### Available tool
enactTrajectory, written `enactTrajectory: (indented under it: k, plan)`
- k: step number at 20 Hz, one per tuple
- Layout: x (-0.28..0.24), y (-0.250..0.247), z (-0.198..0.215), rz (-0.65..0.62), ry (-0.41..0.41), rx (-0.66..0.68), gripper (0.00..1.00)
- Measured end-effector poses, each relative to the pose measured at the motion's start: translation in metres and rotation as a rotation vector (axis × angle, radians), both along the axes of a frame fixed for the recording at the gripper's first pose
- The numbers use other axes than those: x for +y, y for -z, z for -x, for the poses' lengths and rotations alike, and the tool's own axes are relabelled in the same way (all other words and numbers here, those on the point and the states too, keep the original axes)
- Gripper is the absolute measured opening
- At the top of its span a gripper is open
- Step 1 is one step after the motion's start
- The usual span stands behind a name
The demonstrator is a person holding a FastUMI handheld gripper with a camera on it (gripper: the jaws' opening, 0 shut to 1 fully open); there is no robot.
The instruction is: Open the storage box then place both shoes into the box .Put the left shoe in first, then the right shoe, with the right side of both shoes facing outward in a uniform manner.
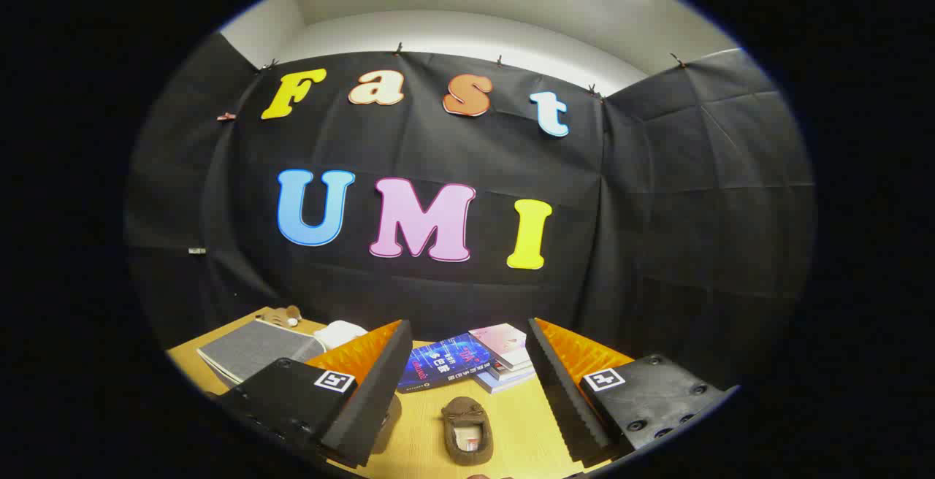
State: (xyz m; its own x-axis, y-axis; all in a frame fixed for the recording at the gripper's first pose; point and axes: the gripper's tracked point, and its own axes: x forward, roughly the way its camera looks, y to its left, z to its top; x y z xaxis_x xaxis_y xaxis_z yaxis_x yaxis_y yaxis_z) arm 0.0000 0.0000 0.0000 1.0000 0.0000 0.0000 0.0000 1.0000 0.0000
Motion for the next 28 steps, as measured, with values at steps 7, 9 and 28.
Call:
enactTrajectory:
  k: [7, 9, 28]
  plan:
    - [0.013, 0.019, -0.008, -0.018, -0.069, 0.038, 0.97]
    - [0.013, 0.021, -0.009, -0.023, -0.074, 0.045, 0.97]
    - [0.053, 0.049, -0.029, -0.056, -0.137, 0.156, 0.97]
